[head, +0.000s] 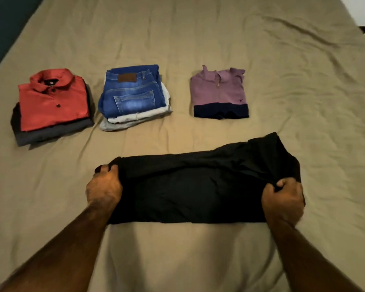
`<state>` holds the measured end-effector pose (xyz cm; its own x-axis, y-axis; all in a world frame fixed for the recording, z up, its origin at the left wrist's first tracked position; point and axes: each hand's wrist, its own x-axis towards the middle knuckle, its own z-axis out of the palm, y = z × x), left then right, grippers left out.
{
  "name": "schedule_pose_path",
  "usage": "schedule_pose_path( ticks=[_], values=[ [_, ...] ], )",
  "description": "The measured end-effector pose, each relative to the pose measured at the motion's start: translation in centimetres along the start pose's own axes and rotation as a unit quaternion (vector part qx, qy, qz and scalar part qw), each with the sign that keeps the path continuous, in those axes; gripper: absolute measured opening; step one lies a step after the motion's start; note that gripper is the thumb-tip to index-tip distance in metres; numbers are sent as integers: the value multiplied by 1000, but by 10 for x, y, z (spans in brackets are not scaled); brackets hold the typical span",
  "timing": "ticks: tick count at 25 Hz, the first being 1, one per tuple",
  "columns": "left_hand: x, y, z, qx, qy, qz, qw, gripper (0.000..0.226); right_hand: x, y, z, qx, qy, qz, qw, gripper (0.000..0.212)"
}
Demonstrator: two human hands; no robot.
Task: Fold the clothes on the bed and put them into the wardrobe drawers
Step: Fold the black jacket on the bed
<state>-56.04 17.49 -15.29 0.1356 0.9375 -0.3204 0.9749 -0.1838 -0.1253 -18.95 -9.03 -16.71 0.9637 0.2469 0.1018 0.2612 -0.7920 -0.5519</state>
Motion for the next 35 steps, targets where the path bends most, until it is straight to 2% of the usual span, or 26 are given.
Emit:
schedule_pose_path(
  ticks=[2,4,7,8,10,12,14,16,17,20,21,24,25,27,29,31,33,35],
  values=[
    [-19,-4,19,-7,-45,-31,998,43,-14,28,-14,-30,-33,39,998,18],
    [-43,-7,34,4,-52,-53,997,44,-19,50,-21,-54,-83,100,990,24],
    [-68,10,40,43,26,45,998,47,-20,58,-21,-37,-108,152,982,43],
    [-77,26,38,49,59,106,991,45,-24,57,-23,-33,-94,139,985,50],
    [-91,71,29,35,85,228,969,36,-31,53,-23,-46,-72,37,996,60],
    [-102,123,21,6,93,341,935,33,-36,52,-20,-89,-109,-85,987,66],
    [-108,181,19,-8,96,434,896,41,-29,52,-15,-135,-132,-156,970,60],
    [-113,224,15,-14,103,488,866,53,-19,49,-15,-150,-104,-181,966,36],
    [-111,246,18,-8,95,511,855,58,-12,52,-14,-137,-88,-166,973,30],
    [-117,287,26,12,63,551,832,69,-9,71,-19,-92,-58,-158,981,28],
    [-121,291,29,26,55,562,825,70,-14,76,-21,-84,-56,-181,978,26],
    [-147,302,45,57,50,598,798,58,-24,94,-28,-49,-101,-204,972,20],
    [-154,309,47,70,40,597,798,54,-22,98,-29,-21,-122,-187,975,21],
    [-156,313,48,67,43,566,821,48,-25,93,-25,47,-135,-137,980,28],
    [-151,319,42,63,12,545,836,50,-21,78,-23,118,-82,-36,989,37],
    [-148,321,40,60,13,573,817,48,-11,66,-25,133,-58,99,984,50],
    [-151,316,47,31,30,597,801,39,1,69,-23,66,-145,200,967,53],
    [-156,307,55,-23,31,597,802,34,9,73,-23,4,-254,240,937,44]
  ],
)
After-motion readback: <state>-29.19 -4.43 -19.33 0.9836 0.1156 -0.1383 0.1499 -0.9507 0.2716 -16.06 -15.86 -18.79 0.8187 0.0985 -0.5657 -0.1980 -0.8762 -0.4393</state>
